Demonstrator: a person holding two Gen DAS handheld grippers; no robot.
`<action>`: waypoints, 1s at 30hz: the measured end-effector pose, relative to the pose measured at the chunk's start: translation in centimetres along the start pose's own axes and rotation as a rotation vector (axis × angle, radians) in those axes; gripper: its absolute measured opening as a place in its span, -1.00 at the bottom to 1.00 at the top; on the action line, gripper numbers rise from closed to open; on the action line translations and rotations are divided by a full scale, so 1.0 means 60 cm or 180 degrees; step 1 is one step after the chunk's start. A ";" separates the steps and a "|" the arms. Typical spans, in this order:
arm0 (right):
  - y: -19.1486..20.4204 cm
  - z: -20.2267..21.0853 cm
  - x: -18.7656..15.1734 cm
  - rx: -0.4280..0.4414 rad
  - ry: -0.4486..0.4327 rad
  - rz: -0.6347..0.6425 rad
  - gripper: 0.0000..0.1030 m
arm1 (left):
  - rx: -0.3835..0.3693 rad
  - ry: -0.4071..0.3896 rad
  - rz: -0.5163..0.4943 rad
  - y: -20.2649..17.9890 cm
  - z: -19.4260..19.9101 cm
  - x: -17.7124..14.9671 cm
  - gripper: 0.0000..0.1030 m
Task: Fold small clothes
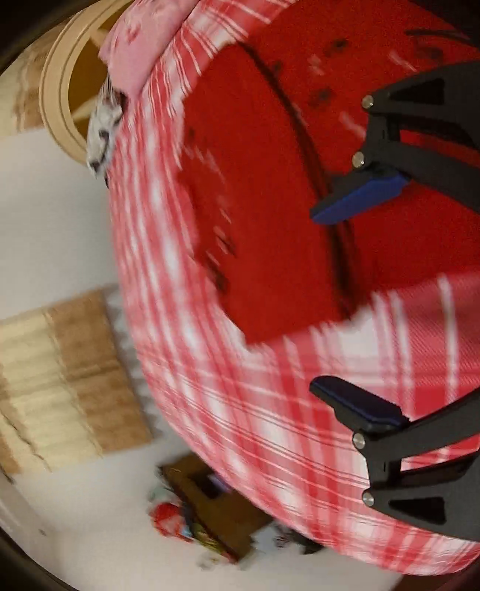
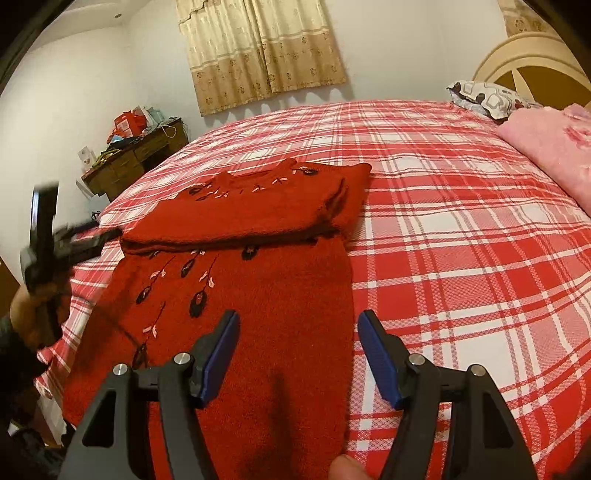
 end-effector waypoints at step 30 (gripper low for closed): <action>-0.022 -0.166 0.169 -0.0615 0.0447 0.0007 -0.87 | -0.0030 0.0371 0.0565 0.058 -0.098 -0.044 1.00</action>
Point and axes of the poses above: each gripper's, at about its wrist camera, not at the fingertips, and z roughly against the way its jaws point, y to its left, x to its top, the point moved 6 cm from there along -z, roughly the way its jaws point, and after that the axes turned 1 degree about y, right-handed, at the moved point
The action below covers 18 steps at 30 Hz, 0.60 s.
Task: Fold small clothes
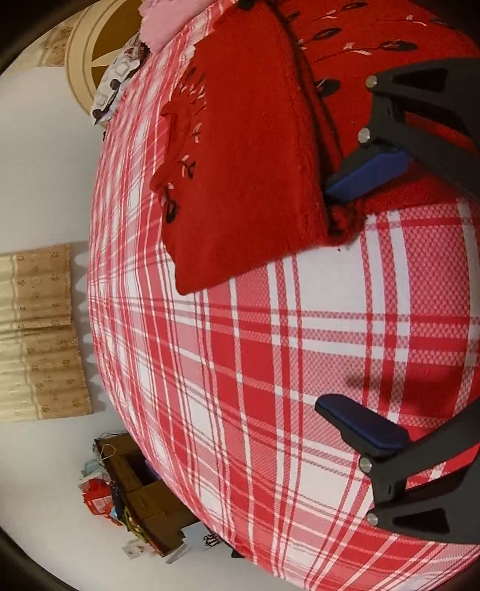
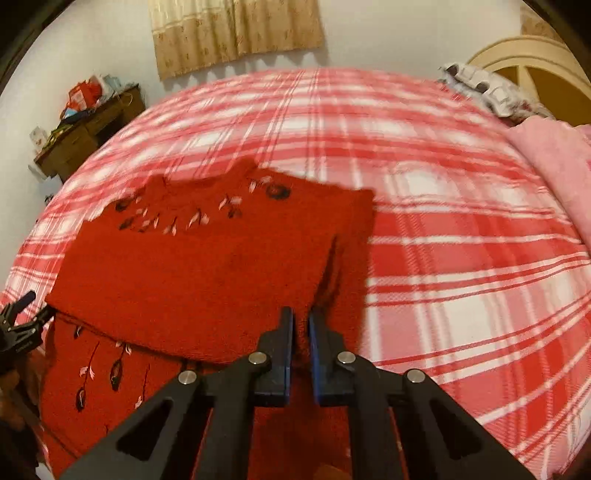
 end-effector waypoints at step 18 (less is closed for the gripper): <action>0.035 0.040 0.003 0.0375 -0.0292 0.0169 0.22 | 0.0027 -0.0538 0.0141 0.026 0.101 0.031 1.00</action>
Point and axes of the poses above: each gripper's, at about its wrist camera, not at the fingertips, and z roughly against the way its jaws point, y to its left, x to its top, the point moved 6 cm from there along -z, roughly the way its jaws point, and after that the axes turned 1 degree about y, right-handed, at the moved point
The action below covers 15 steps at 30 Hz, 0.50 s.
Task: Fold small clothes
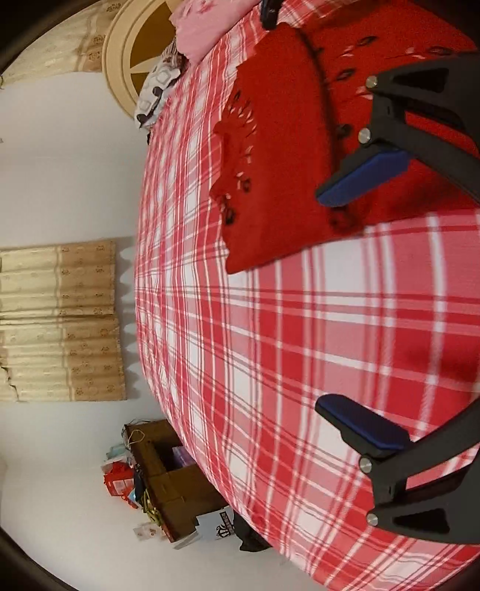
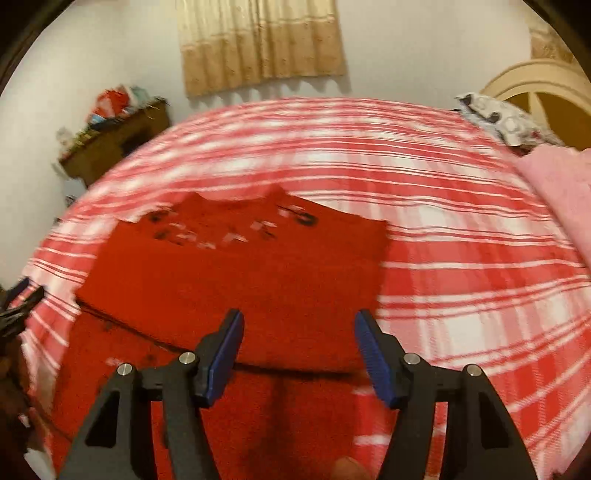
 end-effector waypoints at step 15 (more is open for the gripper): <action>-0.052 -0.065 -0.038 -0.0184 0.0192 -0.0210 0.02 | 0.0081 0.0453 -0.0158 -0.033 -0.088 -0.042 1.00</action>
Point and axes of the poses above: each gripper's, at about its wrist camera, not at the fingertips, and z roughly against the way its jaws point, y to its left, x to its top, the point moved 6 cm from there along -z, roughly the way its jaws point, and after that the axes turned 1 degree about y, right-handed, at the moved point
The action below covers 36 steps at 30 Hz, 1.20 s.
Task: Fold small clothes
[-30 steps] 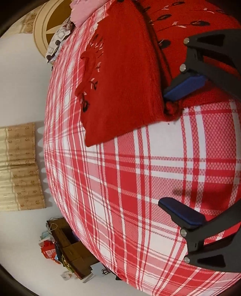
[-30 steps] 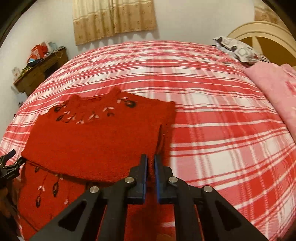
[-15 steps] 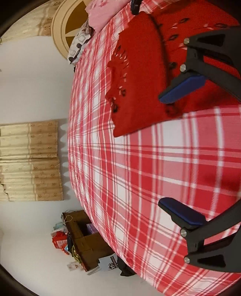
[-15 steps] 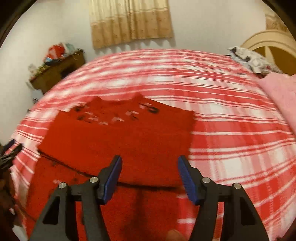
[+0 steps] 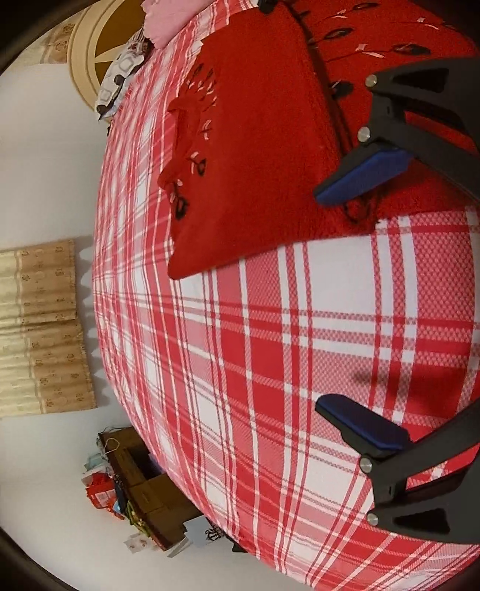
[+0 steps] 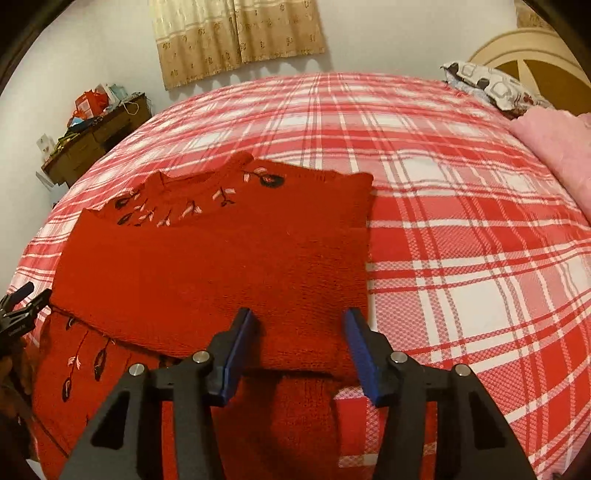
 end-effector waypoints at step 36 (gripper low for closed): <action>0.002 0.020 -0.063 -0.0212 0.0240 0.0050 0.65 | -0.0244 -0.0028 -0.0092 -0.030 0.085 -0.023 1.00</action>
Point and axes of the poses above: each gripper's, at about its wrist camera, not at the fingertips, and z roughly against the way its jaws point, y to its left, x to its top, the point moved 6 cm from there along -z, roughly the way its jaws point, and after that the axes turned 1 degree about y, right-handed, at the moved point
